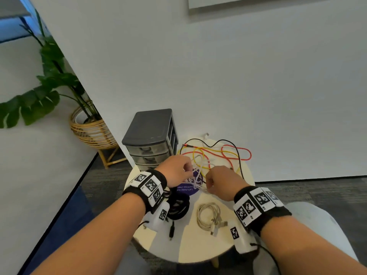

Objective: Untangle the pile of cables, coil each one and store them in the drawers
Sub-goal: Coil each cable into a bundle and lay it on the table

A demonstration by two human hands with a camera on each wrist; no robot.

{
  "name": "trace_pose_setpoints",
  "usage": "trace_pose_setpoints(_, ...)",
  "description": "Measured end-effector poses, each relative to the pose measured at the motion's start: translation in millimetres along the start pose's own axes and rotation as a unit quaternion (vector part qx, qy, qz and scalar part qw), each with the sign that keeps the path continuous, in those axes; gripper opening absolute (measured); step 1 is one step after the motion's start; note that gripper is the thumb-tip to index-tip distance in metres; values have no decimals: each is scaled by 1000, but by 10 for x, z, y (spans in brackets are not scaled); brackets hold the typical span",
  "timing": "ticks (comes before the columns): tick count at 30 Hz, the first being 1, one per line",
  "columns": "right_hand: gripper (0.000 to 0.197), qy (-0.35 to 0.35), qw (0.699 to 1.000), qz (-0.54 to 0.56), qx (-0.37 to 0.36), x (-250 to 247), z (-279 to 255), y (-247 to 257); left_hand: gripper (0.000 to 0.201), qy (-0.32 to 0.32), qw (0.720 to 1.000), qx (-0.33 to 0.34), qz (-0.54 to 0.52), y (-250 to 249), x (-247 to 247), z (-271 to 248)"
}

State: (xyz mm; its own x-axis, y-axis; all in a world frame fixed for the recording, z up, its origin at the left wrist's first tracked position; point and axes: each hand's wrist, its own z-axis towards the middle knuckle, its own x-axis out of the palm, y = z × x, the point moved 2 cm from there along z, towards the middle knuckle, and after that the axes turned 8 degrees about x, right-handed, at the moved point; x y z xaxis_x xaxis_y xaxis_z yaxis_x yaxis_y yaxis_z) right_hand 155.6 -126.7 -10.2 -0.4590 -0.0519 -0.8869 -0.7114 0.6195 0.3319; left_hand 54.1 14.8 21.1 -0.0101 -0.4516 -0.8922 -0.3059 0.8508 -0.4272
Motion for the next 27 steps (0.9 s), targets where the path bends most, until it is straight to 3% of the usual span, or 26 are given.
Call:
trace_pose_setpoints(4, 23, 10, 1000, 7, -13, 26, -7, 14, 8, -70, 996, -13, -53, -9, -127, -49)
trace_pose_setpoints(6, 18, 7, 999, 3, -32, 37, 2, 36, 9, -108, 991, -2, -80, -63, -241, -98)
trace_pose_setpoints(11, 16, -70, 989, 69, -110, -176, -43, 158, 9, -211, 969, 31, -125, -195, -575, -217)
trace_pose_setpoints(13, 17, -106, 980, 93, -143, -332, -85, 215, 18, -246, 956, 41, -155, -229, -718, -266)
trace_pose_setpoints(15, 17, -130, 971, 118, -164, -513, -125, 274, 31, -254, 948, 48, -183, -260, -848, -309)
trace_pose_setpoints(18, 15, -169, 953, 155, -199, -814, -190, 402, 22, -266, 943, 40, -196, -330, -993, -375)
trace_pose_setpoints(21, 10, -199, 933, 192, -229, -1129, -269, 585, 34, -285, 940, 15, -187, -408, -1100, -423)
trace_pose_setpoints(25, 12, -231, 921, 189, -250, -1500, -374, 784, 11, -343, 922, -21, -177, -406, -1311, -496)
trace_pose_setpoints(27, 10, -229, 921, 207, -237, -1617, -386, 795, 21, -355, 915, -22, -189, -378, -1431, -560)
